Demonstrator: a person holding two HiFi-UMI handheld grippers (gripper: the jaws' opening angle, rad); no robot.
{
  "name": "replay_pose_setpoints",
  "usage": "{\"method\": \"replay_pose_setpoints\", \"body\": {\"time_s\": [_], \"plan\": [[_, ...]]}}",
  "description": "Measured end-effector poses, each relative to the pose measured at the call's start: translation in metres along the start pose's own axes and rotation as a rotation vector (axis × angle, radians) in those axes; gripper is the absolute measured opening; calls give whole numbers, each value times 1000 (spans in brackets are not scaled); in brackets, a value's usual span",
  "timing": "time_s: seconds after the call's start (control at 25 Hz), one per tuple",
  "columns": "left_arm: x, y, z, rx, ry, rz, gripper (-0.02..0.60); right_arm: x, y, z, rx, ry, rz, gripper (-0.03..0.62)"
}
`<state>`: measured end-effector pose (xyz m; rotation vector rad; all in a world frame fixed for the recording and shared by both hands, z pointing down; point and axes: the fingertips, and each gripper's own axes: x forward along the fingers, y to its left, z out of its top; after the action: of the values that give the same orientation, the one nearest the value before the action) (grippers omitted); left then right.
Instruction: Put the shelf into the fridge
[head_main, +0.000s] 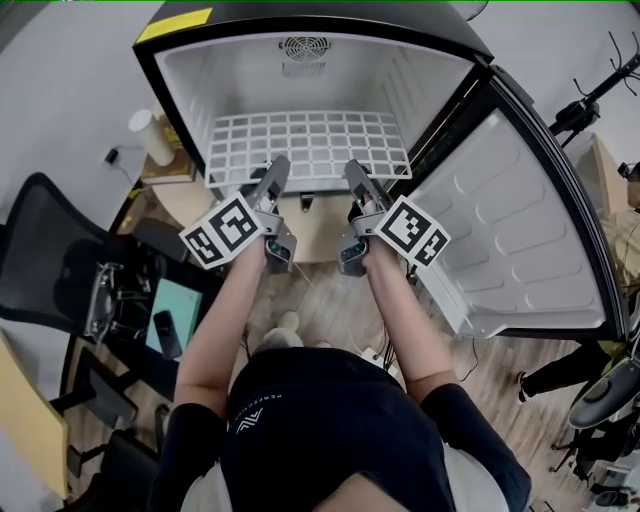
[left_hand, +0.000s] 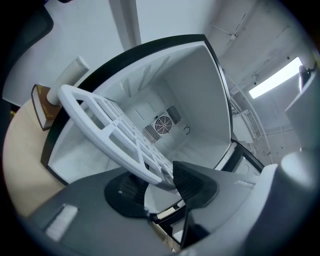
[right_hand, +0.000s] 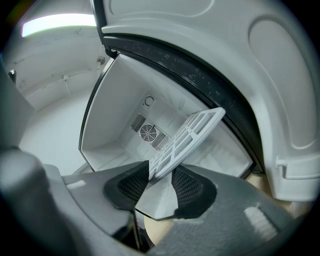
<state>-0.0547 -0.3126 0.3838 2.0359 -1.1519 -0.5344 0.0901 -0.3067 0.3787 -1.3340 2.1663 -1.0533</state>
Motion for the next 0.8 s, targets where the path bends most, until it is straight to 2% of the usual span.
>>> {"method": "replay_pose_setpoints", "body": {"time_s": [0.16,0.32,0.52,0.64,0.8], "plan": [[-11,-4,-3,41,1,-3,153,-13,1,-5,-21,-6,-8,154],[-28,-5,-10,92,1,-1,153,-28,3,-11,-66,-6,-19,140],[-45,-4,-15,130,5,17,114,-41,6,-16,-120,-9,-26,132],[-56,-4,-10,230,-12,54,100,-45,11,-18,-203,-7,-36,130],[-67,0,-2,383,-34,137,109,-46,16,-22,-379,11,-70,123]]}}
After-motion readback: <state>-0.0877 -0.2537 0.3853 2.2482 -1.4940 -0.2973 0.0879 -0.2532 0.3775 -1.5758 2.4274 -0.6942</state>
